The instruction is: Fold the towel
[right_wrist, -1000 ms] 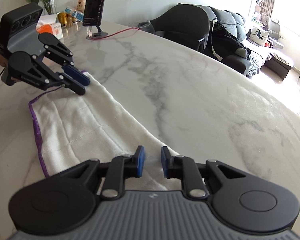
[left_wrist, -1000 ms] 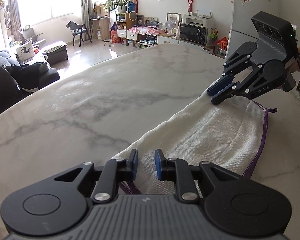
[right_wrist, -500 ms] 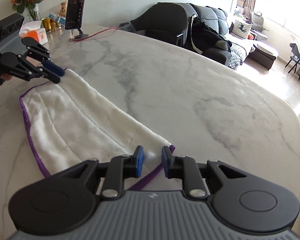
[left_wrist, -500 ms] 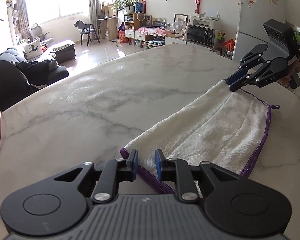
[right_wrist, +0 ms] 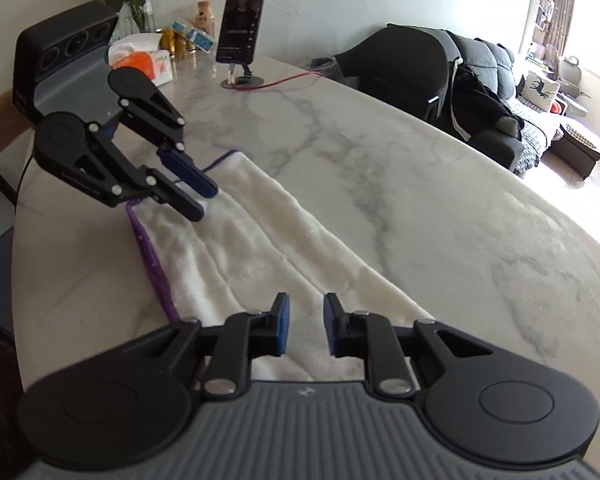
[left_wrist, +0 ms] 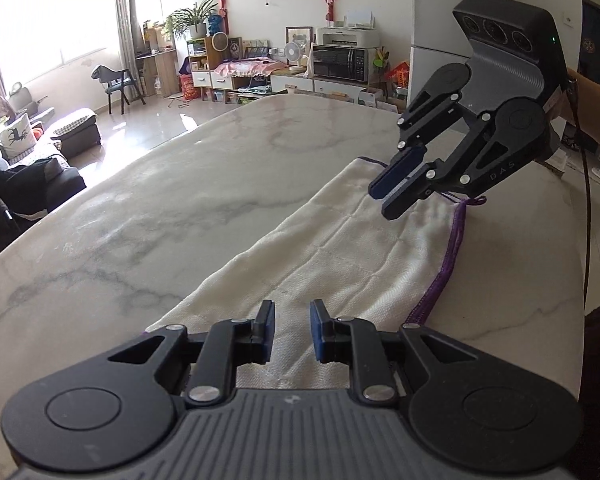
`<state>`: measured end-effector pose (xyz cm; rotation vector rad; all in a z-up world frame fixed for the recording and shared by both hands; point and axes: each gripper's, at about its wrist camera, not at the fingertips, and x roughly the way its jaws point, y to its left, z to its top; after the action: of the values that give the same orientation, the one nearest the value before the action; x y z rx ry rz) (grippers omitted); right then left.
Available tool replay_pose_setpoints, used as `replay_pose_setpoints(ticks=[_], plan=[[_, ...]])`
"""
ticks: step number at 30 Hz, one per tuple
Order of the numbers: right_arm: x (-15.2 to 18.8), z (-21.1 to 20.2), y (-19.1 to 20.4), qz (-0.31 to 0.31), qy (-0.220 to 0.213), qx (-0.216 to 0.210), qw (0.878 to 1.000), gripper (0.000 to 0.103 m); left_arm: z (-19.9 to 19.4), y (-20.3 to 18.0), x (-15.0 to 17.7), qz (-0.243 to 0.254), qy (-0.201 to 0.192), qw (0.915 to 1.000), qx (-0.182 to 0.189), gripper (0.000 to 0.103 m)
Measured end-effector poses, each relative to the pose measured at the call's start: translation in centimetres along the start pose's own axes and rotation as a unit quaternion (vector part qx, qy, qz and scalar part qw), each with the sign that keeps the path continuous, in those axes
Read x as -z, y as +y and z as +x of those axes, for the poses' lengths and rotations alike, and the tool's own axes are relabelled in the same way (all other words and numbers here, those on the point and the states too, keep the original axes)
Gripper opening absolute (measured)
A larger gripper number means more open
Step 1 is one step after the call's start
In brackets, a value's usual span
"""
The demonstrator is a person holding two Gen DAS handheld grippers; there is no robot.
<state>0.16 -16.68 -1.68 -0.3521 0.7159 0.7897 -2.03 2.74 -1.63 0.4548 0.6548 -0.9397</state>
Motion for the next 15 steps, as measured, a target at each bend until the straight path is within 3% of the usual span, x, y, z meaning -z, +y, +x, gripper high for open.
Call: replay_pose_setpoints(ticks=[3,15], plan=[[-1.0,0.9,1.7,-0.016,0.0,-0.033,0.999,0.02,0.3,-0.7,0.3,0.012,0.009,0.9998,0.012,0.02],[-1.0,2.7,3.7,-0.04,0.025,-0.061,0.997,0.02,1.3,-1.2,2.1,0.023,0.029,0.9988,0.033,0.02]])
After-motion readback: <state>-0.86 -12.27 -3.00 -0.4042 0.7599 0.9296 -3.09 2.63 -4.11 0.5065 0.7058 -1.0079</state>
